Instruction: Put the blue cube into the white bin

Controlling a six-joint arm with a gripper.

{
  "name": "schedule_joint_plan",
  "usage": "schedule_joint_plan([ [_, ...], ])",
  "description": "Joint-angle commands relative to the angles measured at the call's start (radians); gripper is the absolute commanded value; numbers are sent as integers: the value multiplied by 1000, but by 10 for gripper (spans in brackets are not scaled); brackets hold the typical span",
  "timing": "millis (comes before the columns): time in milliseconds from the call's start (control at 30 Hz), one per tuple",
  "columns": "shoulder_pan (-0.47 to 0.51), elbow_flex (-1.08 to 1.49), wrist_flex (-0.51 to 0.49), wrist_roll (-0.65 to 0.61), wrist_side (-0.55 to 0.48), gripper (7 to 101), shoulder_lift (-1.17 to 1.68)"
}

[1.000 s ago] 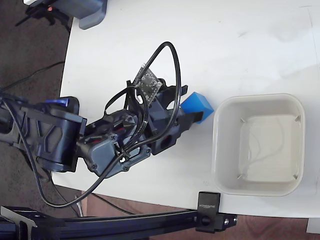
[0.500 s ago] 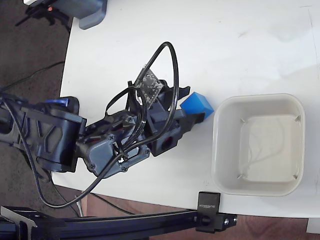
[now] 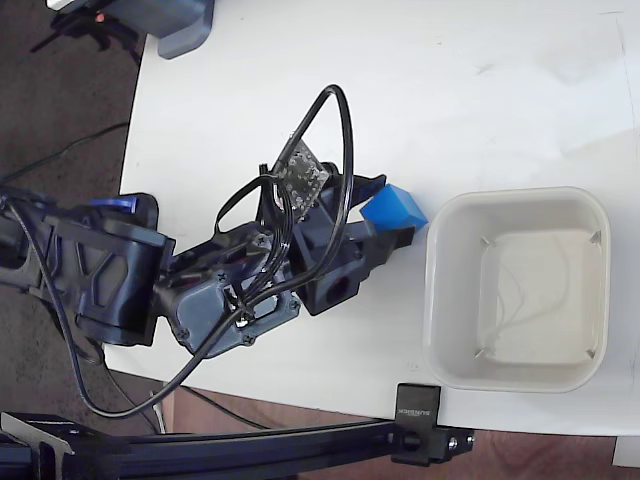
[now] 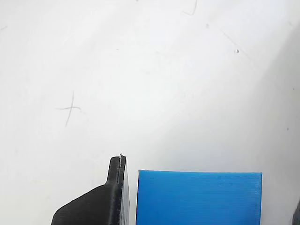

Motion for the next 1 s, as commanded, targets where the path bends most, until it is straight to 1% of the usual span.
schedule_joint_plan([
  [33, 9, -17, -18, 3, -3, 903, 28],
  [500, 11, 8, -21, 11, -14, 898, 25],
  [667, 12, 8, -32, 9, -14, 809, 26],
  [767, 15, 5, -37, -2, -11, 712, 20],
  [867, 18, 2, -37, -8, -5, 664, 18],
  [933, 21, 0, -35, -9, -2, 608, 20],
  [1000, 21, -5, -35, -5, 5, 599, 23],
])
